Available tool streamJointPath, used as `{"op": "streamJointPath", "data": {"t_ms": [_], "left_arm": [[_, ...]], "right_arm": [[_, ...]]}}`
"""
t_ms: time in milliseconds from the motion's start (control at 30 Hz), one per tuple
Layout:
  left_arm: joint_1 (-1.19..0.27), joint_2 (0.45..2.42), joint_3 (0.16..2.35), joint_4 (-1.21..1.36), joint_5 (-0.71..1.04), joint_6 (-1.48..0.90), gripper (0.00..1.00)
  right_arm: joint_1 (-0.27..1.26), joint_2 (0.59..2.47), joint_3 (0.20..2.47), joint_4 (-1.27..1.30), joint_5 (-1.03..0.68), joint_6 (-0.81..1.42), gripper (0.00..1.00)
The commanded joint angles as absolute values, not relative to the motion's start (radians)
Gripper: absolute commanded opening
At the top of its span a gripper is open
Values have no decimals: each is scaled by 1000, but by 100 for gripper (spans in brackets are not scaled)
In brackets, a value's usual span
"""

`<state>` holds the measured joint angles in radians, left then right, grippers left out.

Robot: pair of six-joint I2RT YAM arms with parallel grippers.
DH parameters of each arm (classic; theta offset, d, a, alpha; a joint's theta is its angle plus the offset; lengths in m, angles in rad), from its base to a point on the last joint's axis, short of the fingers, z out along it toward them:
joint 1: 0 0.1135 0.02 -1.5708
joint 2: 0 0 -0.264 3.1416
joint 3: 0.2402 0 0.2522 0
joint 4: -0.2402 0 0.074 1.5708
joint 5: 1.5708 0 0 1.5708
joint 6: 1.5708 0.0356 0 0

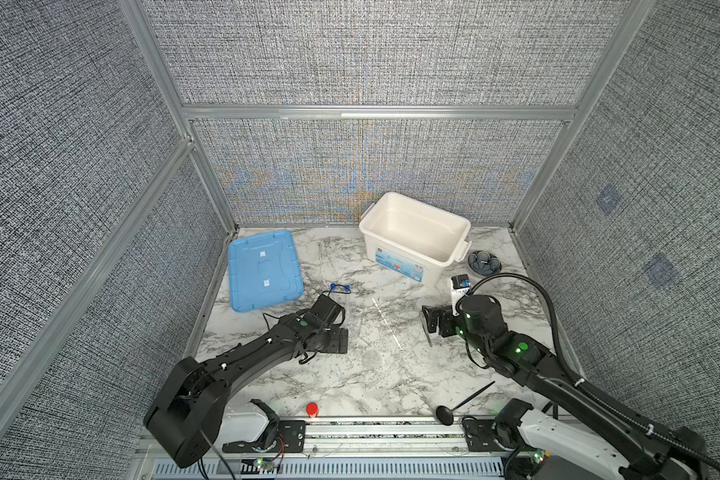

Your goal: Organize the chemistry lab equipment

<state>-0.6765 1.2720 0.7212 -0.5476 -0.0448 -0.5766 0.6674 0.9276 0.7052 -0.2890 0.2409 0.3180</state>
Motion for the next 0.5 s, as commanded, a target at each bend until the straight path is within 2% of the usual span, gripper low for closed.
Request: {"op": "streamJointPath", "data": {"t_ms": [0, 167, 467], "left_arm": [[-676, 1214, 728, -622, -40, -578, 95], [-676, 1125, 780, -725, -51, -554, 96], [-674, 948, 864, -740, -127, -402, 99]], "right_arm": [[667, 1000, 778, -465, 153, 329, 97], [681, 1132, 901, -613, 85, 297, 86], [713, 1186, 934, -634, 102, 366, 81]]}}
